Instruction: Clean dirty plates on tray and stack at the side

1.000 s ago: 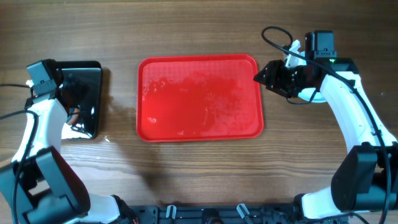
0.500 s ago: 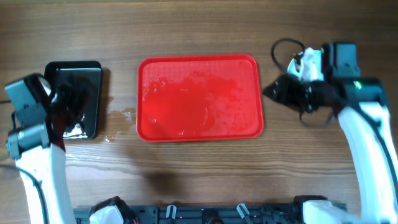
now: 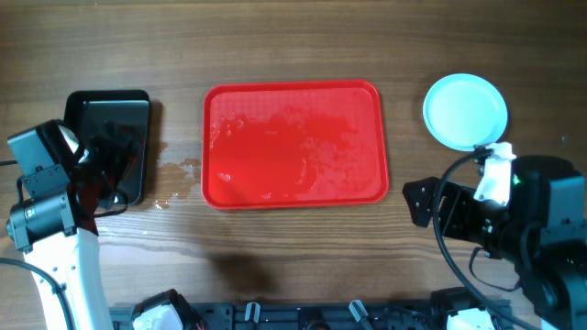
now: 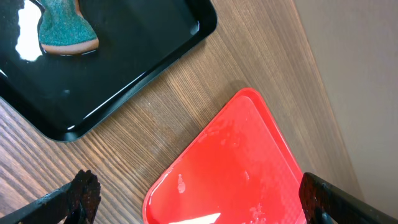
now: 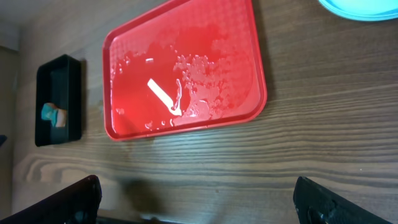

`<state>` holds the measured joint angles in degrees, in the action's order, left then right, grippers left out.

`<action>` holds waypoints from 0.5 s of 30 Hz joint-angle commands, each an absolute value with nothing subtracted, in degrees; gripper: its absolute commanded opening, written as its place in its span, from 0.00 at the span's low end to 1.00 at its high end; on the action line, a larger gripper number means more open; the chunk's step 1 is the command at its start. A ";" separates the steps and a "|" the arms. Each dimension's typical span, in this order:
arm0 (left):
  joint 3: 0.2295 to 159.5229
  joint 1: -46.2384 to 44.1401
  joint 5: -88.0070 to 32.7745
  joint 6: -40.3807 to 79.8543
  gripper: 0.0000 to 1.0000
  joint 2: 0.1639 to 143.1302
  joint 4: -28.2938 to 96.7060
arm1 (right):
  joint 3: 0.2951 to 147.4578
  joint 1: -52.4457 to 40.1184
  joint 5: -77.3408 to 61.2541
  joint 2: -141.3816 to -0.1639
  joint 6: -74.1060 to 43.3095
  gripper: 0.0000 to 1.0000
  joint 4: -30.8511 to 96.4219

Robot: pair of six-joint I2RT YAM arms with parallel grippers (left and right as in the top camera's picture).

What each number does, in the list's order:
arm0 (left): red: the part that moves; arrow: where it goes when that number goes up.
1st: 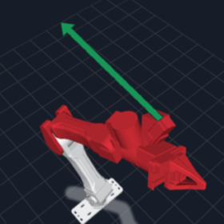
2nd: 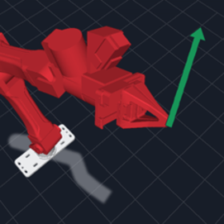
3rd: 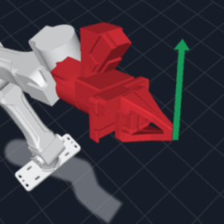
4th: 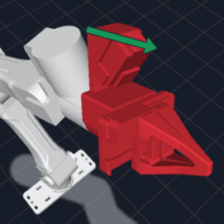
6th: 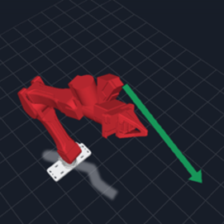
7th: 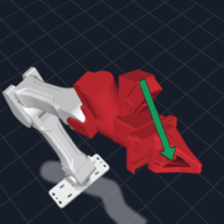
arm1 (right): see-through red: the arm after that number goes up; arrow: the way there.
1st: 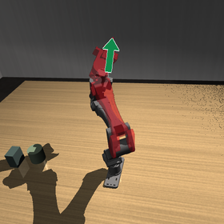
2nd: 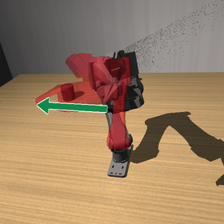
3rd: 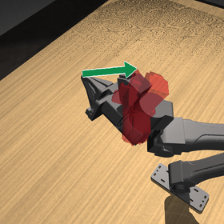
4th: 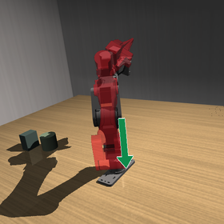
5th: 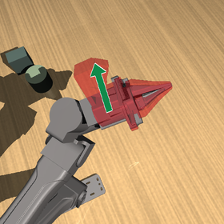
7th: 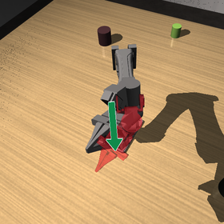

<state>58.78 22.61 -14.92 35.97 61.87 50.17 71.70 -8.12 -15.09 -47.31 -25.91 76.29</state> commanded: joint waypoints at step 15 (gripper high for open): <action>59.48 22.63 -15.62 36.49 1.00 61.65 50.24 | 71.53 -8.56 -11.75 -49.08 -27.03 1.00 76.12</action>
